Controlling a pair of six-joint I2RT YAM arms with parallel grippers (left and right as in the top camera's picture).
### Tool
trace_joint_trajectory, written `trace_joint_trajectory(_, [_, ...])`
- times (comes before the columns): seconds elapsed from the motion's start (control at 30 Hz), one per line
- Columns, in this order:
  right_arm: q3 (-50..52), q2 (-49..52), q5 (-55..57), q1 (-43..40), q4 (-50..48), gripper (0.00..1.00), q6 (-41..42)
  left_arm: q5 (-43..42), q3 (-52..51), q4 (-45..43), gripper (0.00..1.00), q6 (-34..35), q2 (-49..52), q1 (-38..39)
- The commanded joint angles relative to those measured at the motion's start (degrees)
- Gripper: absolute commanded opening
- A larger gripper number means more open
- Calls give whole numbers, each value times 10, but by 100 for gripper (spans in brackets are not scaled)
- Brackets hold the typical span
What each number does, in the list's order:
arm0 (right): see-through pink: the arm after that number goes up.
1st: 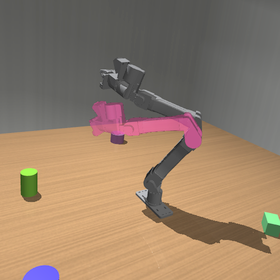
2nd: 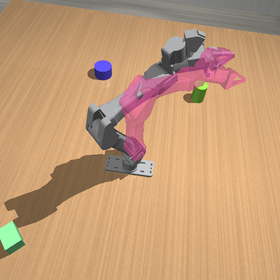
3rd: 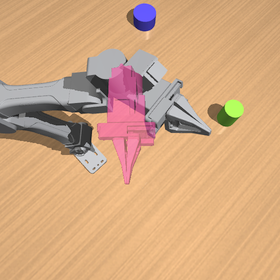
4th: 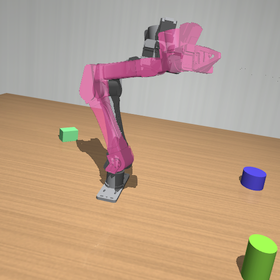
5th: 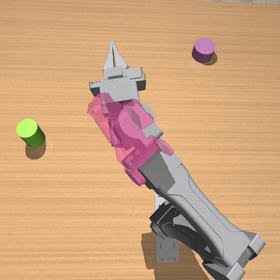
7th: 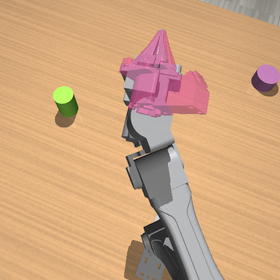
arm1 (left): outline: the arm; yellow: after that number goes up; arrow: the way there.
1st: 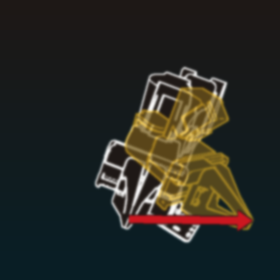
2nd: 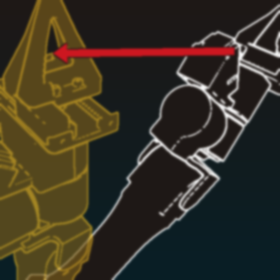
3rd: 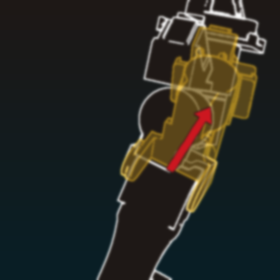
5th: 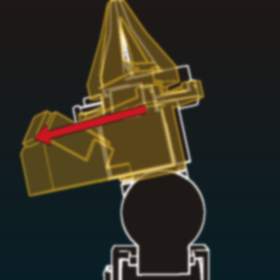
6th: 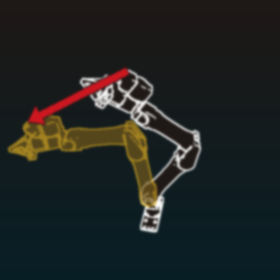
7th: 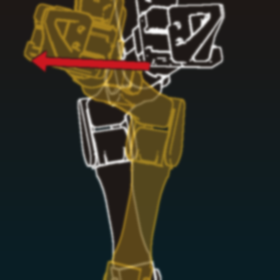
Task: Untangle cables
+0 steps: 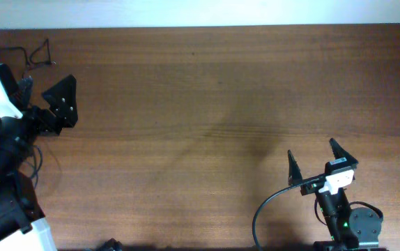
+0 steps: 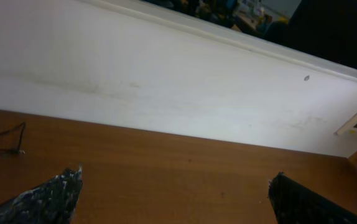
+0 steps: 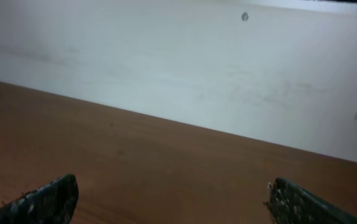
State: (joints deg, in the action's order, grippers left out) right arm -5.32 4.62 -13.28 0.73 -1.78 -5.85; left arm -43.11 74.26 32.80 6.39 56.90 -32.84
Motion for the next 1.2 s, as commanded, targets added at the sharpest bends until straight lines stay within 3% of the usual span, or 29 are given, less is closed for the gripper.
trace_joint_trajectory(0.0, [30,-25,5,-5,-2,99,1,-6,6,-1,99,-9,1,2])
trace_joint_trajectory(0.27, [50,-44,5,-5,54,99,2,-6,6,-1,99,-9,1,2])
trace_joint_trajectory(1.17, [50,-44,5,-5,52,99,3,-6,6,-1,99,-9,1,2])
